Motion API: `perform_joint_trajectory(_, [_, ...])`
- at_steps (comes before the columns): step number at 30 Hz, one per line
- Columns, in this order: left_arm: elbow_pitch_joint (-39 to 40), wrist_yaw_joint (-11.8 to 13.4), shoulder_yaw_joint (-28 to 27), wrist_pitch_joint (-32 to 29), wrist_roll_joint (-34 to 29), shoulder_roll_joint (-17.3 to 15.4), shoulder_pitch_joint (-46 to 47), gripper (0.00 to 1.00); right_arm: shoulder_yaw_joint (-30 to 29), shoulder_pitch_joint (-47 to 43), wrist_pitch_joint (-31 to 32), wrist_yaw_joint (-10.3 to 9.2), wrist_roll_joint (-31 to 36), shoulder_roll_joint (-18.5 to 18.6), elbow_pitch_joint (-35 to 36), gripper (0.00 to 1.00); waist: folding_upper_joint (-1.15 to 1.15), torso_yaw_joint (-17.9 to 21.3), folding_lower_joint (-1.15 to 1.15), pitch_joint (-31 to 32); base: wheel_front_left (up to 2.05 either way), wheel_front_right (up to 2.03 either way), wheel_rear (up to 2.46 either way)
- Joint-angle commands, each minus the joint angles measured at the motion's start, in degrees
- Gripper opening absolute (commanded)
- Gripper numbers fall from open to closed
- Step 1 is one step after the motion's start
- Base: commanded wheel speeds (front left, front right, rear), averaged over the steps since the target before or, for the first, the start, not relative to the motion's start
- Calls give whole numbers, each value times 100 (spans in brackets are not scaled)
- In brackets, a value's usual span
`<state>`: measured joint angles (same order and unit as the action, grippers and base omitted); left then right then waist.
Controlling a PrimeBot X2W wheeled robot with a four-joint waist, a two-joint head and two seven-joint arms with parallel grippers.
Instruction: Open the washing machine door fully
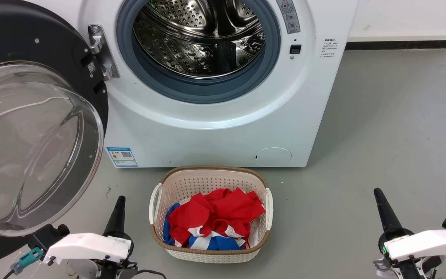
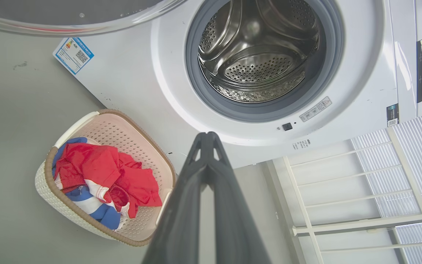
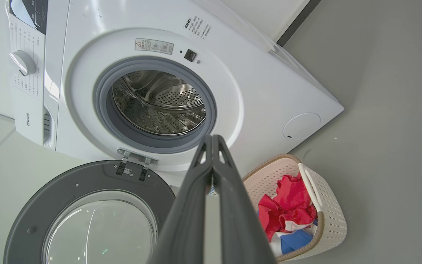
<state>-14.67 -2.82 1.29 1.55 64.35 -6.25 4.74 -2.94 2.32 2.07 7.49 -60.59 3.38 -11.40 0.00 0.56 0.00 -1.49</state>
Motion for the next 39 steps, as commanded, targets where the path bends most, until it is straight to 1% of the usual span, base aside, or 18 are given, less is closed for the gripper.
perform_joint_trajectory(1, [61, -42, -63, -47, 143, 27, 103, 0, -21, 147, 17, 1, -174, 35, 22, 0, 0, -1, 0, 3, 0, 0, 0])
perform_joint_trajectory(17, [67, -185, -293, -287, 958, 117, 133, 0, -101, 228, 131, 1, -1124, 32, -65, 0, 0, -15, 0, 35, 0, 0, 0])
perform_joint_trajectory(39, [67, -338, -556, -564, 1908, 235, 167, 0, -199, 322, 263, 0, -2216, 21, -167, 0, 0, -34, 0, 80, 0, 0, 0])
